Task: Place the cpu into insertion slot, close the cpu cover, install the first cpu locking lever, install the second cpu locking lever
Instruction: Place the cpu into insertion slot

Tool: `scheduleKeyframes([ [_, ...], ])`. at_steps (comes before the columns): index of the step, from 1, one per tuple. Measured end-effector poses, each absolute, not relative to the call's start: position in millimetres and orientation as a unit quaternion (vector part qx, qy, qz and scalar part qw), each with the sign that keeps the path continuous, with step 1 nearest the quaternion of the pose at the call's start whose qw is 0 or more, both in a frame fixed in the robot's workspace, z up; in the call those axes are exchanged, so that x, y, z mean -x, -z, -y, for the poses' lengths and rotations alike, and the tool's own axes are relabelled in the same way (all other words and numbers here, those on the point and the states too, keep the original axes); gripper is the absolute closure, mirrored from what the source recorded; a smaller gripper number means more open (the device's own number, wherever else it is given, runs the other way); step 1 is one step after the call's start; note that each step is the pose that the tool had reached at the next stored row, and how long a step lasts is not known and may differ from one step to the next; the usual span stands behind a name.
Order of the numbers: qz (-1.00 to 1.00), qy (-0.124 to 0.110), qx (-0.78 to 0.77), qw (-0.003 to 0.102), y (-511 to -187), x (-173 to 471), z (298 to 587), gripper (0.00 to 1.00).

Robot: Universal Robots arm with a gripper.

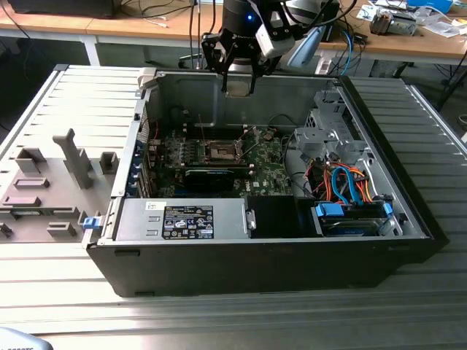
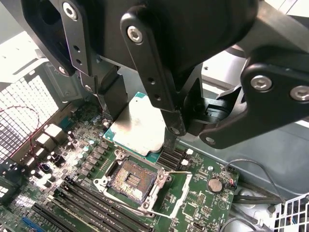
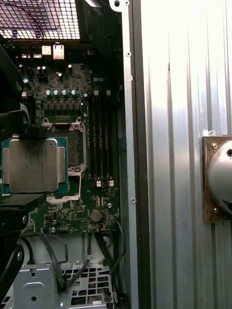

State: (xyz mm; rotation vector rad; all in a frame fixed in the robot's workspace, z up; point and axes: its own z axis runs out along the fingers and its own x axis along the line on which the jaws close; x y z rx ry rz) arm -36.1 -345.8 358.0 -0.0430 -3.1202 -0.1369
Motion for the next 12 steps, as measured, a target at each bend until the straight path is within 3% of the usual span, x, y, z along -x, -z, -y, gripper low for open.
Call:
scheduleKeyframes([
  [12,0.999,0.041,0.018,0.009,-358.0,36.1,345.8,0.46],
])
